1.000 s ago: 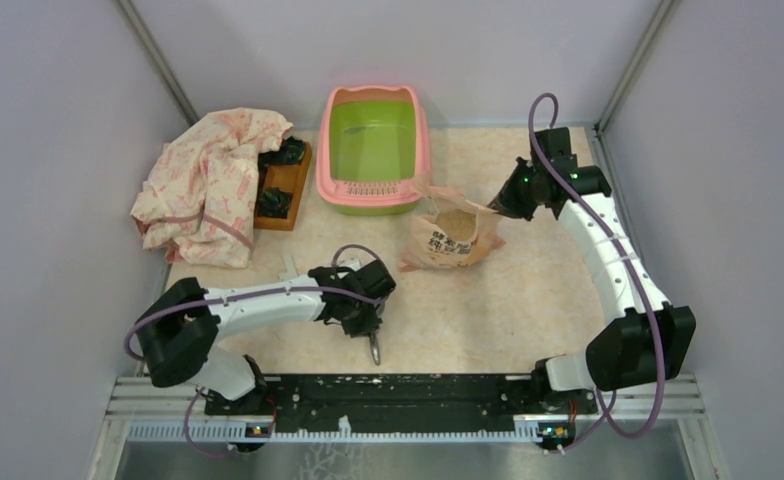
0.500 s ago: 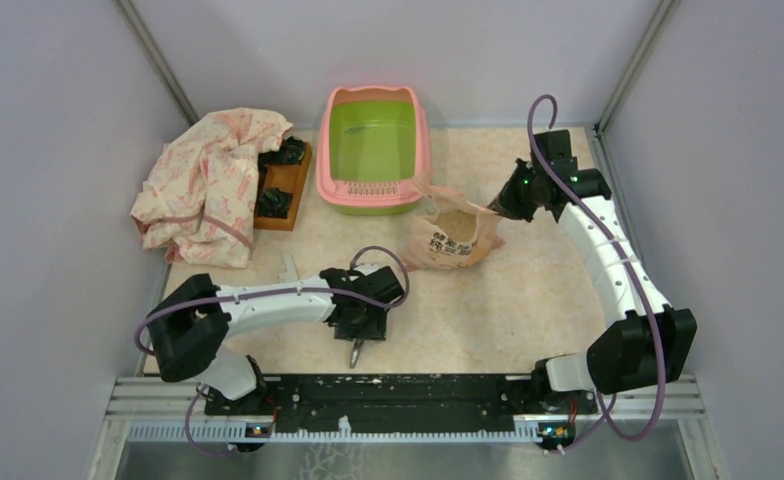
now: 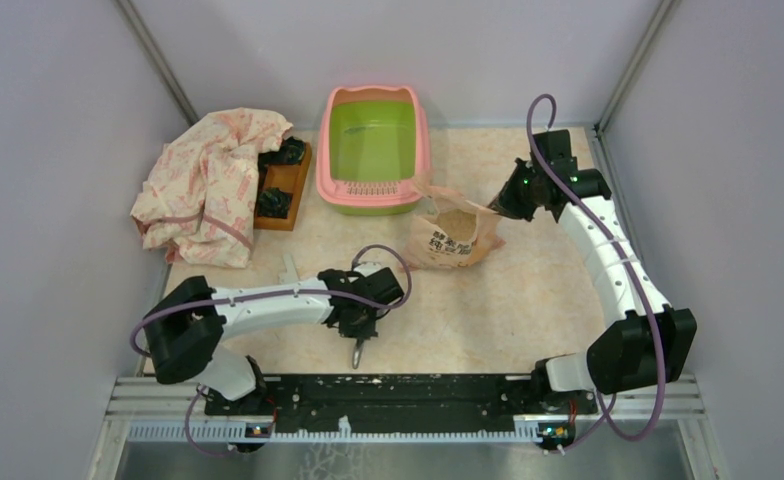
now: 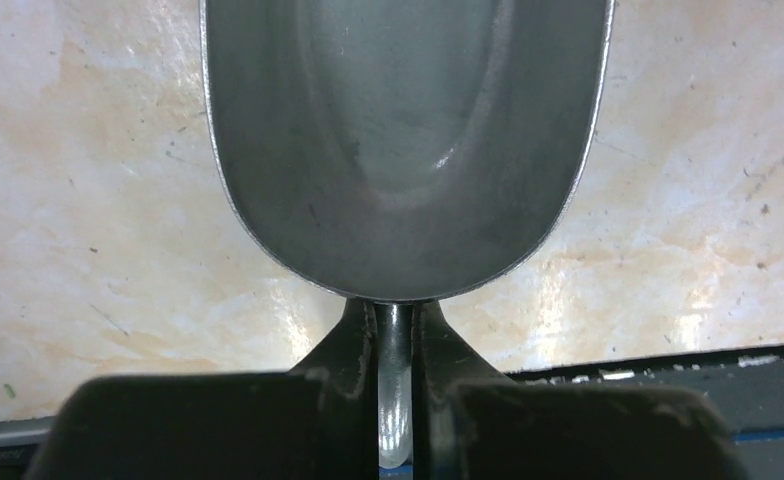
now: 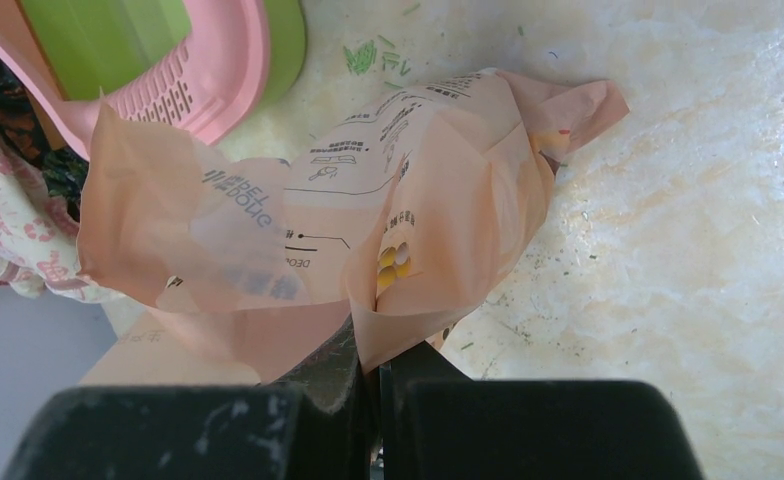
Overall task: Fill the litter box with clean litter
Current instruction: Pick up the spatula from the center of the board, then place the spatula at the center of the board.
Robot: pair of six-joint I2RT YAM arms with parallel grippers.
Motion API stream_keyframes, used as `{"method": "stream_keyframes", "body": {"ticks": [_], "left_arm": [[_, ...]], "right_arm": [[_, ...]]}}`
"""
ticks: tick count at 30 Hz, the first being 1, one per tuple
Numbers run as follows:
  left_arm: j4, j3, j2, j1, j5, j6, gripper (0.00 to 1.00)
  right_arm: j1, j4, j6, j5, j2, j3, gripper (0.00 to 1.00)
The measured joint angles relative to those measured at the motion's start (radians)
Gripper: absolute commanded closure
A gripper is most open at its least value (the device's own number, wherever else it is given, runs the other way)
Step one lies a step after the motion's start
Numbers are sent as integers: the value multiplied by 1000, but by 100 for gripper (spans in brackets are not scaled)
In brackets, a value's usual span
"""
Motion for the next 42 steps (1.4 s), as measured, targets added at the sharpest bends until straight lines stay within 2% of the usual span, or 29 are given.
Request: {"method": "stream_keyframes", "body": {"ticks": [5,9,14,20,23,27,35,38,42], "left_arm": [[-61,30,-66,-10,-1,32,100],[-150,161,-103,-11,6,79,100],[-275,440,-79,-43,19,145,100],[-495,853,103,-116,-3,210,100],[-566,966,159,-128,0,241,100],[-627,1015,151,-129,35,272,100],[-673,1006,142,-129,111,318,100],[-672,961,138,-130,127,325,100],[-665,805,108,-142,132,308,100]], "right_arm": [[0,1,-17,8,0,0,100],[0,4,-34,18,0,0,100],[6,4,-68,50,0,0,100],[11,7,-118,93,-22,-17,100],[18,12,-155,116,-58,-50,100],[28,7,-200,156,-86,-63,100],[95,11,-256,262,-149,-119,100],[96,17,-260,282,-164,-144,100],[97,24,-262,293,-163,-146,100]]}}
